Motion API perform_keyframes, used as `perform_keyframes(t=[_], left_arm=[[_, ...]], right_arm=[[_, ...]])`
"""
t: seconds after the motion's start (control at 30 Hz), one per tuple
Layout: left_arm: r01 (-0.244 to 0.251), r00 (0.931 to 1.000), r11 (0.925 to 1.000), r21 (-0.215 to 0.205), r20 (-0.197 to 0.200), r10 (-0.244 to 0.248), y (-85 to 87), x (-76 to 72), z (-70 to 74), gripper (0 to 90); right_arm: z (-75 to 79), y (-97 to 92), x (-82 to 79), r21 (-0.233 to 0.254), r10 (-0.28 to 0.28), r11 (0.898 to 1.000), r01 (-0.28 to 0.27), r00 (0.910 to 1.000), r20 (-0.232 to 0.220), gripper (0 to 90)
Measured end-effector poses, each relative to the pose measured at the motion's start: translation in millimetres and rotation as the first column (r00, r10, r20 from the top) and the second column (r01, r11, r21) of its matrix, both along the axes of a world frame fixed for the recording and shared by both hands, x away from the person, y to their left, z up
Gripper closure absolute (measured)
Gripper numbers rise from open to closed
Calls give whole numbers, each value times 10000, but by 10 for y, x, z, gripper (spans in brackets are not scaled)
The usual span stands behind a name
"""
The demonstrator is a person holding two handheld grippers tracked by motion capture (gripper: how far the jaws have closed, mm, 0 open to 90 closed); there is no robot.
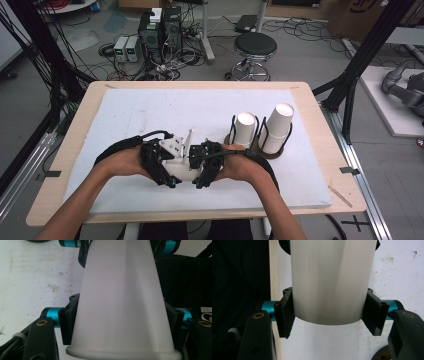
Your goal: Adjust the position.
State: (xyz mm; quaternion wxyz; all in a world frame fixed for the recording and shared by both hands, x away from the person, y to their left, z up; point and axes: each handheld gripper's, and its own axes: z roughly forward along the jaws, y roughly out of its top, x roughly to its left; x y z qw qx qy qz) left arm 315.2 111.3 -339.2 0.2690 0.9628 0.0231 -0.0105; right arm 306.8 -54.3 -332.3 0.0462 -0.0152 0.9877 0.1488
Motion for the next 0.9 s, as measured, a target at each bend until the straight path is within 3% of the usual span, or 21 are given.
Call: perform_keyframes(t=[0.2, 0.43, 0.53, 0.67, 0.77, 0.9], left_arm=[[36, 10000, 10000, -71, 12, -36, 11, 7, -9, 301], [-90, 9999, 9984, -559, -63, 87, 24, 4, -20, 238], [-303, 9990, 9922, -1205, -375, 260, 55, 38, -8, 139], [-475, 9984, 9870, -1538, -388, 420, 94, 64, 27, 82], [-460, 9987, 9795, -1961, -322, 405, 124, 74, 71, 77], [-429, 9989, 9756, -2153, -283, 377, 135, 73, 103, 77]], right_arm=[[4, -8, 6, 57, 18, 10000, -18, 10000, -20, 368], [3, -16, 1, 129, -55, 9999, 56, 10000, -59, 366], [-2, -16, 3, 97, -65, 9999, 66, 9999, -129, 366], [-10, -16, 1, 130, -103, 9999, 105, 9999, -124, 366], [-20, -28, 10, 139, -100, 9999, 101, 9999, -115, 366], [-42, -33, 4, 186, -146, 9997, 148, 9998, -137, 366]])
